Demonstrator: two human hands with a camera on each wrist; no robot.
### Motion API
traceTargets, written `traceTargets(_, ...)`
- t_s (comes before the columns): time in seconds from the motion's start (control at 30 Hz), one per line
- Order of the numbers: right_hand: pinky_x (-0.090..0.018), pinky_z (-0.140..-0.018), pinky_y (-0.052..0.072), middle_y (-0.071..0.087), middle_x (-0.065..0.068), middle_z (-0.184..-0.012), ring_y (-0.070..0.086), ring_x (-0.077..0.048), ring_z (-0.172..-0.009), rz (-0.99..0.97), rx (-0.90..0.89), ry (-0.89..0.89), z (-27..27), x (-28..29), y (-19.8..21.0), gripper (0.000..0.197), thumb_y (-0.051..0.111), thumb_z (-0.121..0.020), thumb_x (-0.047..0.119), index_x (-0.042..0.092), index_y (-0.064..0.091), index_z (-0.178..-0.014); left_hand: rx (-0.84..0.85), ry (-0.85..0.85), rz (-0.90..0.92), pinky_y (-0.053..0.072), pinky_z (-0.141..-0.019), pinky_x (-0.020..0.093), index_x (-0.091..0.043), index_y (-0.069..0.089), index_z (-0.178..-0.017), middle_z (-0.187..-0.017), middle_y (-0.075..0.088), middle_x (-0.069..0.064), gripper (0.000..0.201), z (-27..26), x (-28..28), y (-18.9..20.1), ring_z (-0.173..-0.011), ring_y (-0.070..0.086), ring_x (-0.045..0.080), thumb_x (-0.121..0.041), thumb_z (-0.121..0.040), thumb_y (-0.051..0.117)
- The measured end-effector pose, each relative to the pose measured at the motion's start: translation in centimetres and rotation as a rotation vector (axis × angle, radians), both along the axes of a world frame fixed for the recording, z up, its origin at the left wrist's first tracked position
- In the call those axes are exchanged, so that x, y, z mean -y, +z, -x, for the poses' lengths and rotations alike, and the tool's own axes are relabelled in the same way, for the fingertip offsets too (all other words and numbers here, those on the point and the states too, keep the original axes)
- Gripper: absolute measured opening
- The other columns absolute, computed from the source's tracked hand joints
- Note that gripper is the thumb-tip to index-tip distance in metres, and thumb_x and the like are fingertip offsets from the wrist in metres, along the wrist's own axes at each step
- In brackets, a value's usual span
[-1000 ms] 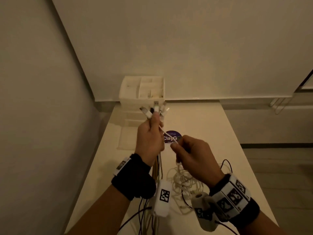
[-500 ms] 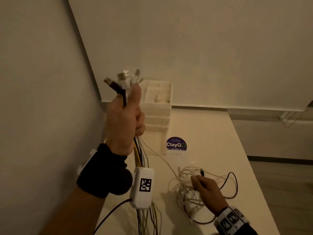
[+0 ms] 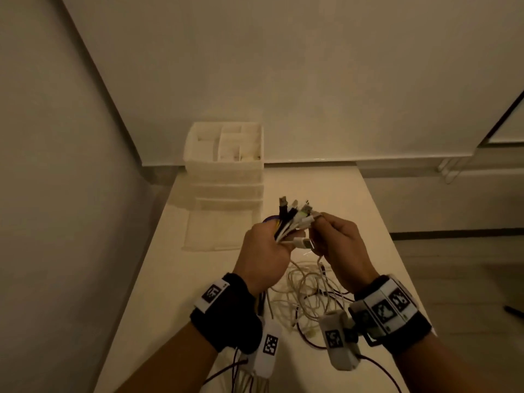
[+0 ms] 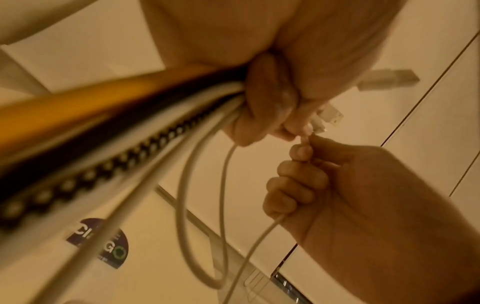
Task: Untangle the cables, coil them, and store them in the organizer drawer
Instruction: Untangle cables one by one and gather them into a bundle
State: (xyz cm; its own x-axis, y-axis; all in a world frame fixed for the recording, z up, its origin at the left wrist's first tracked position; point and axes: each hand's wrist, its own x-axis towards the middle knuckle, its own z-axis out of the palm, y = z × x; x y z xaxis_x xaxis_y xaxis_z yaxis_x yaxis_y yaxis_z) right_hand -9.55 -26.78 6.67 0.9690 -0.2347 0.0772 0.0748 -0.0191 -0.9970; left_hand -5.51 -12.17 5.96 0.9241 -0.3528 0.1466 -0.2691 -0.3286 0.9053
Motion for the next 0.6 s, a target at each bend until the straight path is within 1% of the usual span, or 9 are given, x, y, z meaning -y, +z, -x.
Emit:
traceTargets(0.1, -0.029, -0.051, 0.027, 0.035, -0.002, -0.053, 0.03, -0.015, -0.05, -0.038, -0.028, 0.081, 0.1, 0.3, -1.7, 0.047, 0.041, -0.102, 0.027, -0.001, 0.054, -0.067, 0.071, 0.072, 0.065, 0.043, -0.061, 0.018, -0.018, 0.071, -0.101, -0.074, 0.064, -0.019, 0.014, -0.6, -0.3, 1.0, -0.064, 0.057, -0.006, -0.014, -0.093, 0.062)
traceTargets(0.17, -0.03, -0.052, 0.027, 0.038, -0.004, -0.054, 0.032, -0.016, -0.051, -0.014, -0.047, 0.113, 0.5, 0.8, -3.6, 0.045, 0.044, -0.1, 0.032, 0.004, 0.057, -0.067, 0.062, 0.134, 0.143, 0.04, -0.056, 0.022, -0.024, 0.068, -0.087, -0.059, 0.058, -0.02, 0.015, -1.0, -0.9, 1.7, -0.055, 0.053, -0.003, -0.013, -0.094, 0.06)
traceTargets(0.23, -0.031, -0.054, 0.027, 0.039, -0.007, -0.058, 0.034, -0.016, -0.053, 0.045, -0.057, 0.118, 0.9, 1.2, -5.4, 0.042, 0.046, -0.095, 0.035, 0.011, 0.057, -0.063, -0.005, 0.182, 0.266, 0.032, -0.048, 0.03, -0.026, 0.063, -0.077, -0.045, 0.048, -0.016, 0.017, -1.6, -1.9, 2.5, -0.046, 0.04, 0.005, -0.02, -0.093, 0.06)
traceTargets(0.3, -0.032, -0.057, 0.028, 0.04, -0.006, -0.058, 0.035, -0.016, -0.055, 0.079, -0.056, 0.104, 1.0, 1.7, -6.9, 0.04, 0.047, -0.093, 0.034, 0.013, 0.056, -0.06, -0.031, 0.177, 0.349, 0.027, -0.046, 0.031, -0.028, 0.064, -0.076, -0.043, 0.038, -0.01, 0.015, -2.2, -2.9, 3.1, -0.045, 0.031, 0.012, -0.029, -0.09, 0.059)
traceTargets(0.37, -0.031, -0.058, 0.03, 0.041, -0.004, -0.058, 0.036, -0.016, -0.057, 0.105, -0.037, 0.105, 0.7, 2.1, -8.0, 0.038, 0.049, -0.092, 0.033, 0.011, 0.055, -0.061, -0.015, 0.195, 0.388, 0.026, -0.045, 0.028, -0.03, 0.062, -0.072, -0.051, 0.029, 0.0, 0.019, -2.4, -3.5, 3.7, -0.042, 0.024, 0.018, -0.03, -0.091, 0.059)
traceTargets(0.4, -0.027, -0.058, 0.031, 0.041, -0.001, -0.058, 0.037, -0.014, -0.057, 0.142, -0.028, 0.118, 0.5, 2.1, -8.6, 0.038, 0.051, -0.091, 0.034, 0.01, 0.054, -0.062, -0.034, 0.229, 0.441, 0.025, -0.043, 0.024, -0.027, 0.058, -0.07, -0.051, 0.026, 0.001, 0.024, -2.5, -3.7, 4.2, -0.039, 0.023, 0.019, -0.027, -0.094, 0.059)
traceTargets(0.47, -0.023, -0.058, 0.034, 0.044, 0.006, -0.058, 0.039, -0.01, -0.057, 0.238, -0.023, 0.146, 0.3, 2.2, -9.9, 0.04, 0.052, -0.089, 0.041, 0.009, 0.053, -0.066, -0.122, 0.287, 0.643, 0.024, -0.038, 0.015, -0.018, 0.047, -0.069, -0.044, 0.024, -0.01, 0.03, -2.9, -4.7, 5.2, -0.033, 0.019, 0.01, -0.024, -0.097, 0.056)
traceTargets(0.5, -0.023, -0.058, 0.035, 0.045, 0.007, -0.058, 0.04, -0.009, -0.057, 0.278, -0.024, 0.146, 0.3, 2.2, -10.6, 0.041, 0.05, -0.089, 0.044, 0.009, 0.053, -0.068, -0.129, 0.293, 0.712, 0.022, -0.038, 0.013, -0.005, 0.044, -0.072, -0.042, 0.024, -0.009, 0.033, -3.2, -5.3, 5.7, -0.032, 0.017, 0.008, -0.023, -0.098, 0.054)
traceTargets(0.6, -0.019, -0.059, 0.036, 0.049, 0.013, -0.058, 0.041, -0.003, -0.057, 0.351, -0.035, 0.116, -0.4, 2.8, -12.2, 0.035, 0.049, -0.094, 0.037, 0.01, 0.053, -0.073, -0.051, 0.285, 0.73, 0.021, -0.041, 0.014, 0.014, 0.042, -0.083, -0.045, 0.02, -0.004, 0.037, -3.0, -6.4, 6.6, -0.036, 0.014, 0.009, -0.018, -0.099, 0.052)
